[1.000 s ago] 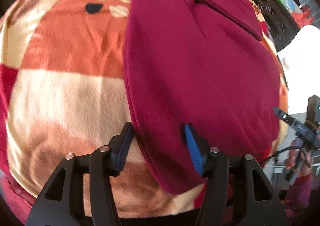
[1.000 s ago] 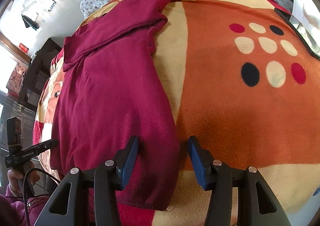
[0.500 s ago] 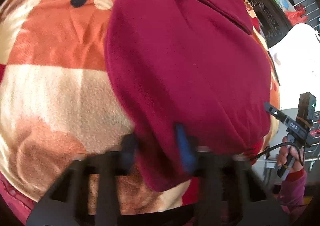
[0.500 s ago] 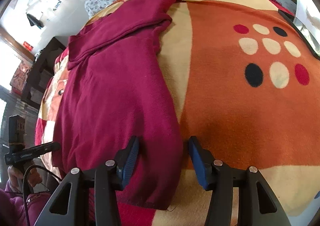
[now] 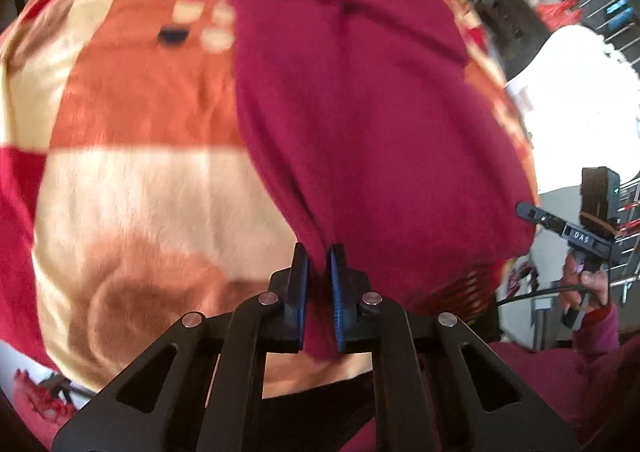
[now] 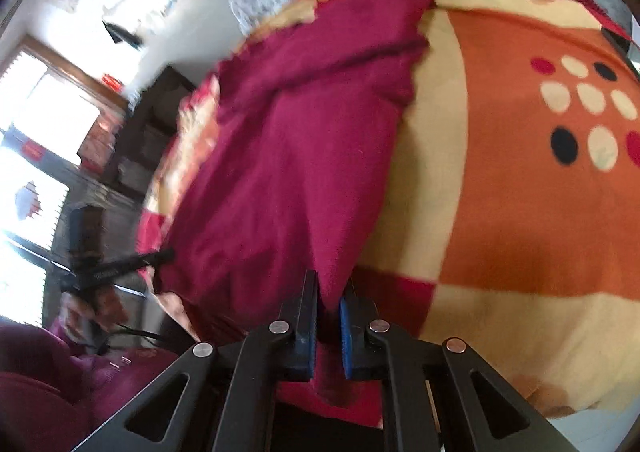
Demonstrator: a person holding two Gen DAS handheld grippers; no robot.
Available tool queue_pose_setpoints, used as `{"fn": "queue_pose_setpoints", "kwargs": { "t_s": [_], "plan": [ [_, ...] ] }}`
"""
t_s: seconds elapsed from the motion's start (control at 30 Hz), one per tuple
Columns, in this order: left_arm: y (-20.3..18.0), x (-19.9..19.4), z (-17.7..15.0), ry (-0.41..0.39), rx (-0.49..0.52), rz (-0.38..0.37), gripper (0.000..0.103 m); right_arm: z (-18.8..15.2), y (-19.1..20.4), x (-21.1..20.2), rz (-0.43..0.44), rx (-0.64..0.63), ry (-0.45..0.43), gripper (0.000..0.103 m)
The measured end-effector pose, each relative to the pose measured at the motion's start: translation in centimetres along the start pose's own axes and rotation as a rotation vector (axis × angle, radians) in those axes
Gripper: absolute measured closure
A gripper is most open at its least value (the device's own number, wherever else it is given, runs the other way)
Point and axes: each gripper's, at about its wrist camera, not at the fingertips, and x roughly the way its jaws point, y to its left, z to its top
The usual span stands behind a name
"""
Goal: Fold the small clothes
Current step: 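Grasp the hem end of the sweatshirt strip with both tools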
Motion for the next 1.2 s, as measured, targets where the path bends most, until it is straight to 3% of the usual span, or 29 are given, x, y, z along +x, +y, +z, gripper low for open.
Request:
{"fn": "queue_pose_setpoints", "kwargs": {
  "t_s": [0.07,0.13,0.23,0.3,0.37,0.57,0.77,0.83,0.87,0.9,1.03,1.2],
  "plan": [
    [0.7,0.8,-0.5,0.035,-0.01,0.024,0.095,-0.5,-1.0,1.1,0.009,0.055,0.02,0.094],
    [1.4,0.5,-0.8,0.02,-0.042,0.023,0.095,-0.7,-1.9,1.1,0.031,0.12,-0.003,0.094],
    [2.4,-0.9,-0.8,-0.009,-0.093,-0.033,0.095,-0.9,-2.2,0.9,0.051,0.152,0.0,0.084],
    [2.6,-1.7,-0.8,-0.026,-0.091,-0.023,0.095,-1.2,-1.9,0.9,0.056,0.137,0.023,0.07],
    [2.3,-2.0,-0.8,-0.031,-0.077,-0.005,0.091,-1.4,-1.6,1.1,0.068,0.129,0.041,0.064],
    [1.9,0.4,-0.6,0.025,-0.13,-0.07,0.064,-1.6,-2.1,1.1,0.088,0.147,0.035,0.063],
    [1.9,1.1,-0.9,0.028,-0.153,-0.062,0.064,-1.8,-2.5,1.0,0.108,0.142,0.029,0.063],
    [1.3,1.2,-0.5,0.025,-0.129,-0.061,0.065,-1.9,-2.5,1.0,0.095,0.105,0.029,0.066],
    [0.9,1.3,-0.4,0.025,-0.115,-0.061,0.087,-1.9,-2.3,0.8,0.091,0.078,0.03,0.077],
    [0.4,1.3,0.0,0.026,-0.094,-0.063,0.096,-1.9,-2.2,0.6,0.093,0.068,0.026,0.09],
    [0.2,-0.3,1.0,-0.027,-0.083,-0.133,0.097,-0.8,-1.9,-1.8,0.169,0.074,-0.057,0.092],
    [0.9,-3.7,3.2,-0.169,-0.123,-0.202,0.097,1.5,-1.7,-4.4,0.286,0.092,-0.166,0.092]
  ]
}}
